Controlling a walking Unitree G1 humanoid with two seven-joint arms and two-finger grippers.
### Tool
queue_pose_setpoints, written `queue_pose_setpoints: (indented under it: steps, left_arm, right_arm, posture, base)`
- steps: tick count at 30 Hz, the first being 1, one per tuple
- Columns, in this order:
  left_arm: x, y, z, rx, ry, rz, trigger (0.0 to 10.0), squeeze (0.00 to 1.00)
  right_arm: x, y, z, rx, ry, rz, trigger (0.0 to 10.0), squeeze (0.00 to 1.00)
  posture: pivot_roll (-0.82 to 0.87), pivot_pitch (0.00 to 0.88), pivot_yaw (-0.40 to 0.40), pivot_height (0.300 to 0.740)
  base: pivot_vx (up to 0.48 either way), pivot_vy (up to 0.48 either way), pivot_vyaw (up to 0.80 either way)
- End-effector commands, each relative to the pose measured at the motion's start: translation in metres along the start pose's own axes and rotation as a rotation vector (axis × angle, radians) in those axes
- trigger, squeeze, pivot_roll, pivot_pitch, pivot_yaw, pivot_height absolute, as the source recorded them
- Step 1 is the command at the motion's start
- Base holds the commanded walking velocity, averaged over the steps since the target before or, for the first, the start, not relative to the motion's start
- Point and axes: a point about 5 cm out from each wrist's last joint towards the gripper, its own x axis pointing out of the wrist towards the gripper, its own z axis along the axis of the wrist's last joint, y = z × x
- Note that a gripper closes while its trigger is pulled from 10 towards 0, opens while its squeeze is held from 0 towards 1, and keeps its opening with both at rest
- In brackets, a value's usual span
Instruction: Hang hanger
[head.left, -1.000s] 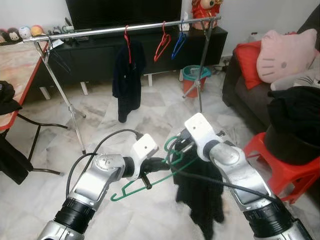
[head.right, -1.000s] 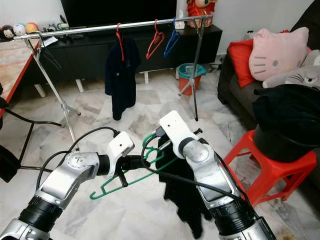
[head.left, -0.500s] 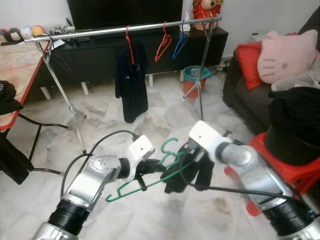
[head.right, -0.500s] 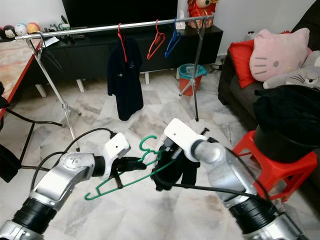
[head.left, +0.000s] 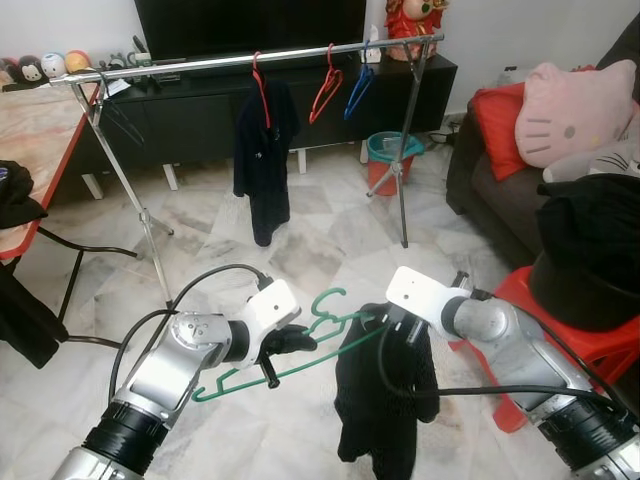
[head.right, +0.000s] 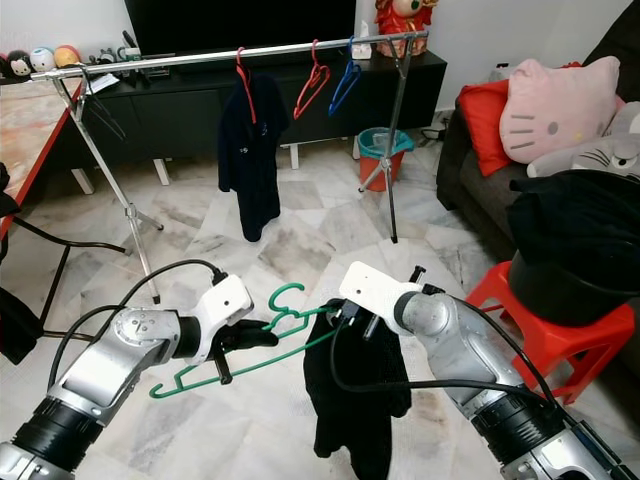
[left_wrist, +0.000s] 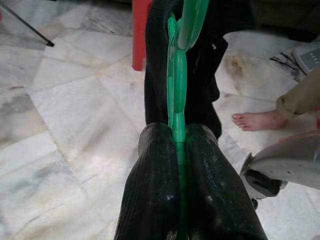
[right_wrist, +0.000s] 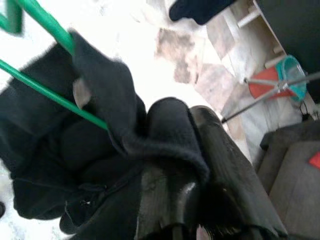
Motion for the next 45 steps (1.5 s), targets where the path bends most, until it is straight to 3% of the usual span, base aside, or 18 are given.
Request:
queue_pose_setpoints:
  steps: [1,7,11,18,39,45]
  left_arm:
    - [0.000,-0.004,0.007,0.024,-0.037,-0.033,10.0,0.00]
    - [-0.001,-0.010,0.006,0.036,-0.037,-0.078,10.0,0.00]
    - [0.000,0.000,-0.002,0.065,0.023,0.006,10.0,0.00]
    - [0.000,0.009,-0.010,0.102,0.071,0.087,10.0,0.00]
    - [0.002,-0.011,-0.004,0.123,-0.019,-0.079,10.0,0.00]
    - [0.004,-0.013,0.001,0.126,-0.052,-0.088,10.0,0.00]
  right_arm:
    - [0.001,0.001,0.005,-0.001,-0.037,0.027,10.0,0.00]
    - [0.002,-0.003,-0.003,-0.052,-0.047,0.044,10.0,0.00]
    - [0.001,-0.012,-0.013,-0.083,0.017,0.010,10.0,0.00]
    - [0.004,-0.009,-0.018,-0.095,0.026,0.019,10.0,0.00]
    - [0.011,-0.012,-0.024,-0.103,0.013,0.016,10.0,0.00]
    - [0.011,-0.009,-0.004,-0.093,-0.111,0.051,10.0,0.00]
  posture:
    - [0.08,0.000,-0.001,0.740]
    - [0.09,0.000,0.000,0.740]
    - [0.08,0.000,0.001,0.740]
    - [0.08,0.000,0.002,0.740]
    - [0.09,0.000,0.001,0.740]
    - [0.09,0.000,0.000,0.740]
  base:
    - [0.000,0.000,0.00]
    - [0.000,0.000,0.00]
    - [0.000,0.000,0.00]
    - [0.000,0.000,0.00]
    - [0.000,0.000,0.00]
    - [0.000,0.000,0.00]
